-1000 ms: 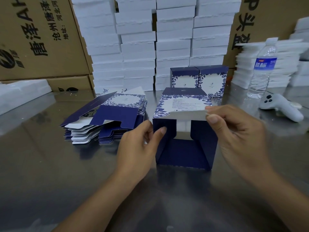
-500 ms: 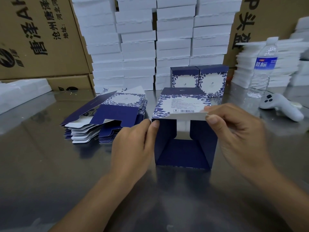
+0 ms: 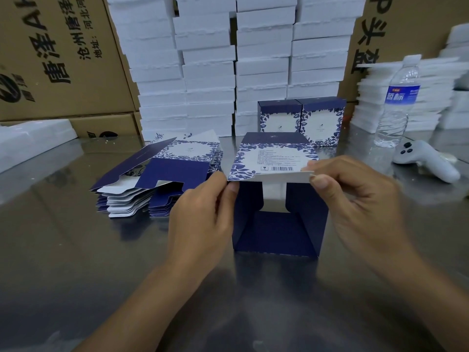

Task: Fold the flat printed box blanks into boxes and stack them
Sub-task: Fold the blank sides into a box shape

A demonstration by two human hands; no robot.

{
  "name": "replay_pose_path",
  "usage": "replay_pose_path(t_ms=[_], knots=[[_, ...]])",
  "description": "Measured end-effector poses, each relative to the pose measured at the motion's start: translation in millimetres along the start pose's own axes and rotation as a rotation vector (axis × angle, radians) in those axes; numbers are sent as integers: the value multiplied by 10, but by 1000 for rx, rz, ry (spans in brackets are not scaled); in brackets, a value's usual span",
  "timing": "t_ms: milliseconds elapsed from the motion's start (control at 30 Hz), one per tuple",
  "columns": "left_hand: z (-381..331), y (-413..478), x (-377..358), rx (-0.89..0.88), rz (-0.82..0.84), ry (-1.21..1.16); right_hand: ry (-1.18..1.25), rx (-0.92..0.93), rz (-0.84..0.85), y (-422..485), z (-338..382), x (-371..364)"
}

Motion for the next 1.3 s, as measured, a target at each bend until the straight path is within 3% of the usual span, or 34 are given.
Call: replay_pose_path(t_ms=[100,300,633,833,1167,1300], knots=[[29,-19,-28,48,34,-32,-4,0,4,2,-1,-4],[110,-92,-148,132,253,57,-5,-27,8,1,-17,6],[96,-74,-126,134,254,-6,-17,-22,4,7,-25,7],[172,-136,-221,168,406,38,-24,-29,13,11,-45,14],[155,-113,-194,168,431,20,-38,-49,24,8,-35,17],[220,-117,-180,196,513,84,-48,-54,31,8,-33,9]])
Point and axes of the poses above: each hand's wrist, its own y-axis towards the middle knuckle, its own x-axis out of the back of the hand, z = x × y, the point moved 4 cm from there along y, towards the middle knuckle, and after that the axes turned 14 degrees about -x, right-handed, at the moved point
